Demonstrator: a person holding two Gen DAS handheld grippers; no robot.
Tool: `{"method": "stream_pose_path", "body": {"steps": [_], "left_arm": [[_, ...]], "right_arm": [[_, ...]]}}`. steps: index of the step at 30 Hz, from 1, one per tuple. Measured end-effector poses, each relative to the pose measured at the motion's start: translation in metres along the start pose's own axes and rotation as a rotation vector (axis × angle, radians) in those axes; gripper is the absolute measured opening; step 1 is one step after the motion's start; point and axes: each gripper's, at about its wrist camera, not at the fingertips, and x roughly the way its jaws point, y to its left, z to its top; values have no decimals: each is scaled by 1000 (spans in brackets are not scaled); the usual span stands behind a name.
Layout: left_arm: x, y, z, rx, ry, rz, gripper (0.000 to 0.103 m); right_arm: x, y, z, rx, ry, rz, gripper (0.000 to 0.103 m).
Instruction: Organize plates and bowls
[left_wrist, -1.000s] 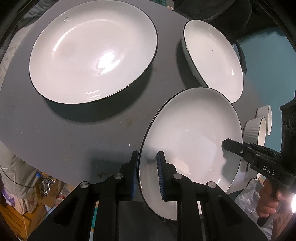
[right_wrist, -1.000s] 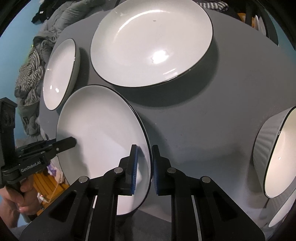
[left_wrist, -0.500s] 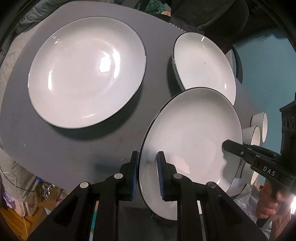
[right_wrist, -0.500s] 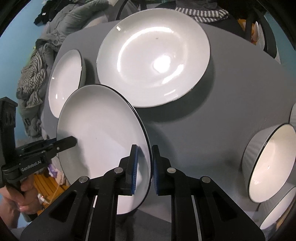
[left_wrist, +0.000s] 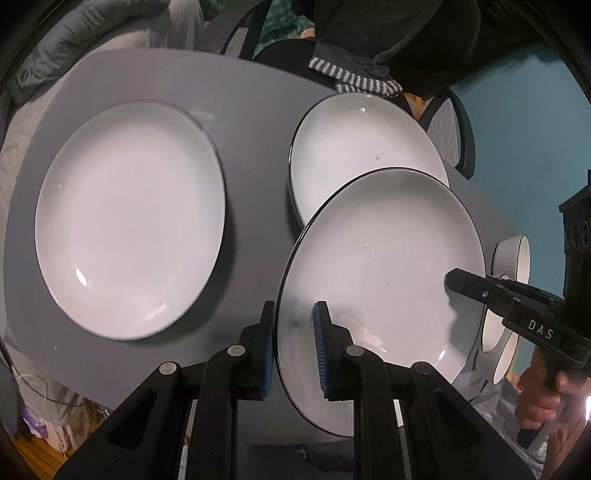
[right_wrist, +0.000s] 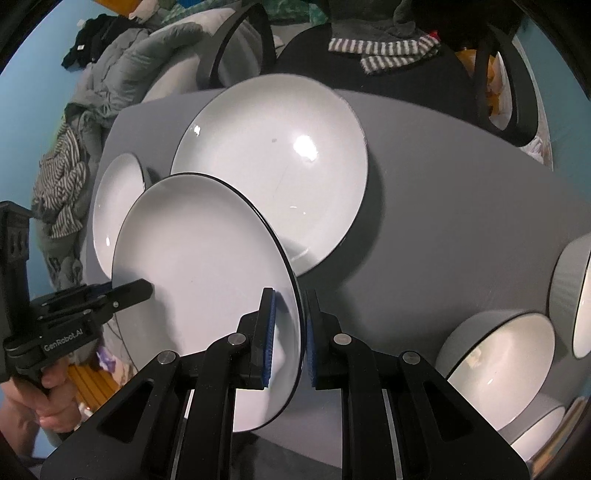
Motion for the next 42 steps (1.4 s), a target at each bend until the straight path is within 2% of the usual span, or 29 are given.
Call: {"method": "stream_pose_path", "body": {"steps": [8,24,42], "left_arm": [[2,-11,26,0,-3,12,19],[13,-8,64,4,8,55,20],[28,-9,80,24,44,72,20]], "right_arm": [[-4,-7,18,2,-11,8,15],[8,-19,71,24,0,12,15],[20,-23,85,40,19,-5,16]]}}
